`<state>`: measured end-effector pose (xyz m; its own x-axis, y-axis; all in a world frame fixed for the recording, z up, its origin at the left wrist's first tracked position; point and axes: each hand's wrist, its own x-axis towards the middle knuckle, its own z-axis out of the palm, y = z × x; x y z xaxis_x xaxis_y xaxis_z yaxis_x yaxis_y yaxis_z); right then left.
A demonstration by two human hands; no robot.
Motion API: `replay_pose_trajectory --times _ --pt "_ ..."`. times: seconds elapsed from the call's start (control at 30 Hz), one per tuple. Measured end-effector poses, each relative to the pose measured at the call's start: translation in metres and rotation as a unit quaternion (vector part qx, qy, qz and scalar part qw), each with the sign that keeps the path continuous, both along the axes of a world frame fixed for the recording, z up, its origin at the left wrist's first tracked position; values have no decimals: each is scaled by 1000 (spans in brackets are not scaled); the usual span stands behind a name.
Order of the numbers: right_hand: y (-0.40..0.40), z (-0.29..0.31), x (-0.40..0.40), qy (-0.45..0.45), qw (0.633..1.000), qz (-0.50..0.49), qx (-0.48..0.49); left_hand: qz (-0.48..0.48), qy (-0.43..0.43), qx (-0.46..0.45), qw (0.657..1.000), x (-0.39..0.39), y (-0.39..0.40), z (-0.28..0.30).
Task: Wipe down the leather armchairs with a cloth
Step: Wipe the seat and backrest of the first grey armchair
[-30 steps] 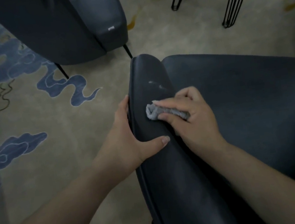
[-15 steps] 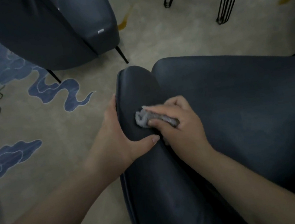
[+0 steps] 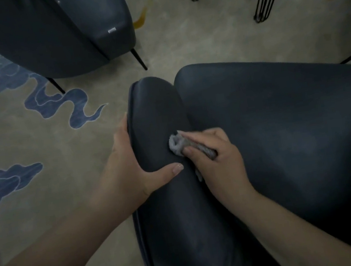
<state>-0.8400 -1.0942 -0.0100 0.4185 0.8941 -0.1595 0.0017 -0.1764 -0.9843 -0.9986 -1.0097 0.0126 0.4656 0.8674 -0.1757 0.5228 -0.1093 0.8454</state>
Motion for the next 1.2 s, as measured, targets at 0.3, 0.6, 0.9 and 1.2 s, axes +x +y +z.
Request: replay_pose_trajectory --times 0.3,0.6,0.9,1.2 --pt "71 -2 17 -46 999 -6 -8 9 -1 1 1000 -2 -2 -2" --pt "-14 22 5 -11 994 28 -107 15 81 -19 996 2 -5 11" --pt "-19 67 38 -17 992 -67 -106 -44 326 29 944 -14 -16 54" --pt "-5 116 17 -57 986 -134 -82 -116 404 160 893 -84 6 106"
